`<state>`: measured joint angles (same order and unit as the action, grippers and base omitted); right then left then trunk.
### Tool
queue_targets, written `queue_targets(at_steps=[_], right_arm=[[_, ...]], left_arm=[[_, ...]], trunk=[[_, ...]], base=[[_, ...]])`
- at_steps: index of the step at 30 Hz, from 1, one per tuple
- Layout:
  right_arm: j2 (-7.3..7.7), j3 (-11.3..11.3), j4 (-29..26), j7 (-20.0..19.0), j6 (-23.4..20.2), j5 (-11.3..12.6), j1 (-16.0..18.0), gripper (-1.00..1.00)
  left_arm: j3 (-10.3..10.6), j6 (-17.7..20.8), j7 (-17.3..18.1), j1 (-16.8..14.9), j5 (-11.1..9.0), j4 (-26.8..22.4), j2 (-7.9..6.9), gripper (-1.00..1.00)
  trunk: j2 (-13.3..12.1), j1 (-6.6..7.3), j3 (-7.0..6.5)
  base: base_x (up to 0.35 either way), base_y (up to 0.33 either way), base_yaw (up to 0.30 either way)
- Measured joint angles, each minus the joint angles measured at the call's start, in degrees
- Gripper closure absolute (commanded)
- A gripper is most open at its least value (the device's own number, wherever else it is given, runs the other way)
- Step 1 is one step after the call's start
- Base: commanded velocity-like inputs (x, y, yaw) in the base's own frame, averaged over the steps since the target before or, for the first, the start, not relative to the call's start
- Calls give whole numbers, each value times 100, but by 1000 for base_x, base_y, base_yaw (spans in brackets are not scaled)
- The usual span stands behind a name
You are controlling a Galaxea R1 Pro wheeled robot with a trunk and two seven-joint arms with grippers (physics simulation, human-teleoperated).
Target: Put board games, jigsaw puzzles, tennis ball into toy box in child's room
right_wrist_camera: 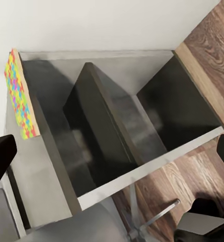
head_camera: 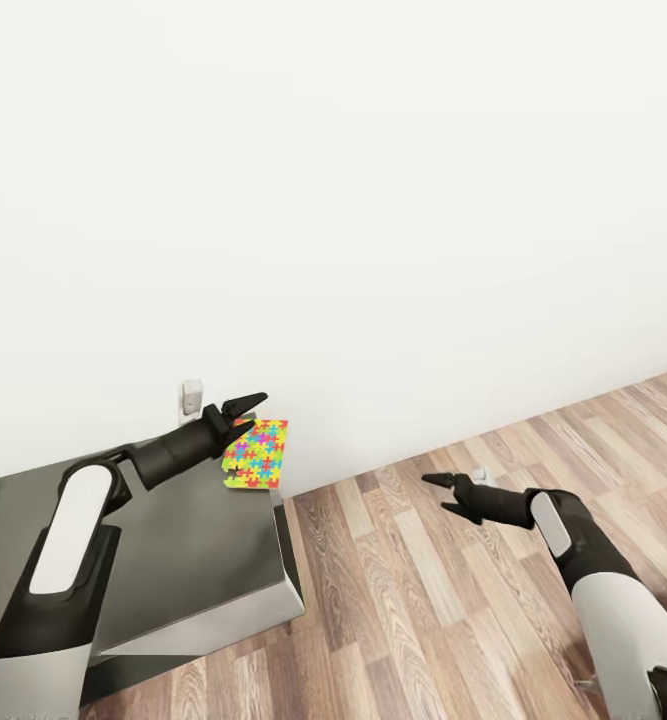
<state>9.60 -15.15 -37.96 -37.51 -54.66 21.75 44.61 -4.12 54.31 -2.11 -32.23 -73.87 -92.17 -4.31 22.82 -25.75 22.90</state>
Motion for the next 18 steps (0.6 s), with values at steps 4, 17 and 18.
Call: queue_targets(at_steps=[4, 17, 18], right_arm=[[-22, -20, 80, -11, 78, -1, 62, -100], [-66, -46, 195, -27, 236, -3, 254, -100], [-67, -46, 200, -28, 242, -1, 275, -100]], left_arm=[[-11, 85, 7, -25, -11, 0, -1, -100], [4, 307, 0, -140, -337, 0, 46, -100], [9, 321, -5, -157, -403, 0, 51, -100]], trunk=[[0, 0, 0], [0, 0, 0], [0, 0, 0]], base=[[0, 0, 2], [0, 0, 0], [0, 0, 0]])
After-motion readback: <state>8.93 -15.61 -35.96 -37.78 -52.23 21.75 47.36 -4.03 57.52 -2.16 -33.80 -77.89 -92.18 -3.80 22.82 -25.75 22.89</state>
